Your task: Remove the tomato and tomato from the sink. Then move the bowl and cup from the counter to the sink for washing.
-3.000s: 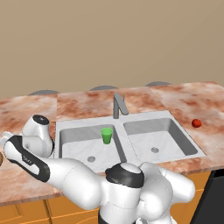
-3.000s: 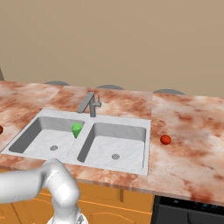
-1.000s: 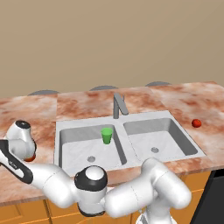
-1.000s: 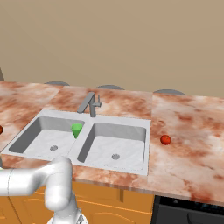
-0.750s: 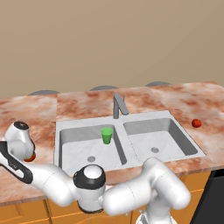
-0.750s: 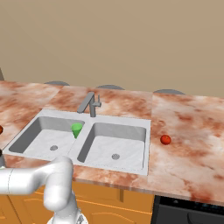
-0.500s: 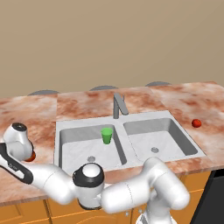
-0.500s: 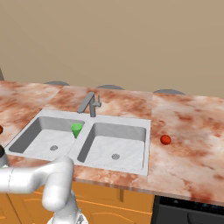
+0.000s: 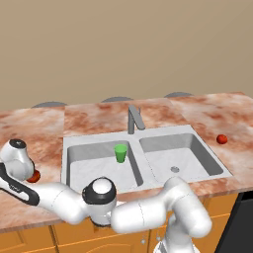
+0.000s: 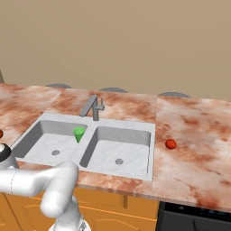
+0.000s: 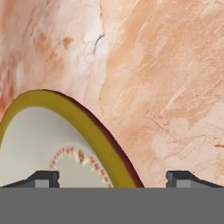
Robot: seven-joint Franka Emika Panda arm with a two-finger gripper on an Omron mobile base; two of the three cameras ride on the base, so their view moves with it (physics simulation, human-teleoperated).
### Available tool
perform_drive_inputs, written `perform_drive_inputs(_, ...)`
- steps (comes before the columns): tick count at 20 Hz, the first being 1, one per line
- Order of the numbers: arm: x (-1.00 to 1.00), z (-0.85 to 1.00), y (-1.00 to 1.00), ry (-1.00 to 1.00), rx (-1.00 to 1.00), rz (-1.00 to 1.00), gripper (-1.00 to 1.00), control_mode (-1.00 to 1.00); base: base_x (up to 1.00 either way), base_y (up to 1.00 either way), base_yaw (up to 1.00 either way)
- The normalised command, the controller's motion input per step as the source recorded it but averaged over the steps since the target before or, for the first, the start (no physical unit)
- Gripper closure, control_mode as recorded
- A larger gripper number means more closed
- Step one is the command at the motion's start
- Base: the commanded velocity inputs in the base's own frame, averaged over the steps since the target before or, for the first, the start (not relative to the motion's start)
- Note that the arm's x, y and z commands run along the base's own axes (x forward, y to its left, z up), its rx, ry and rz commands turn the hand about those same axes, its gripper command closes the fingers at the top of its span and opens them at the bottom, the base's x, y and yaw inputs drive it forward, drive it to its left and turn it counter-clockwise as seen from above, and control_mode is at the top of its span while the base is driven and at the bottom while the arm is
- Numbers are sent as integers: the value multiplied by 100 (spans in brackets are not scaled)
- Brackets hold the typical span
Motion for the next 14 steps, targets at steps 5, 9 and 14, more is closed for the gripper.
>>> perform_drive_inputs(5, 0, -11, 12, 2, -1, 0, 100, -100, 0, 0, 0)
perform_drive_inputs(9, -3, -11, 1, 4, -3, 0, 100, -100, 0, 0, 0)
perform_drive_inputs(14, -10, -6, 0, 2, -3, 0, 100, -100, 0, 0, 0)
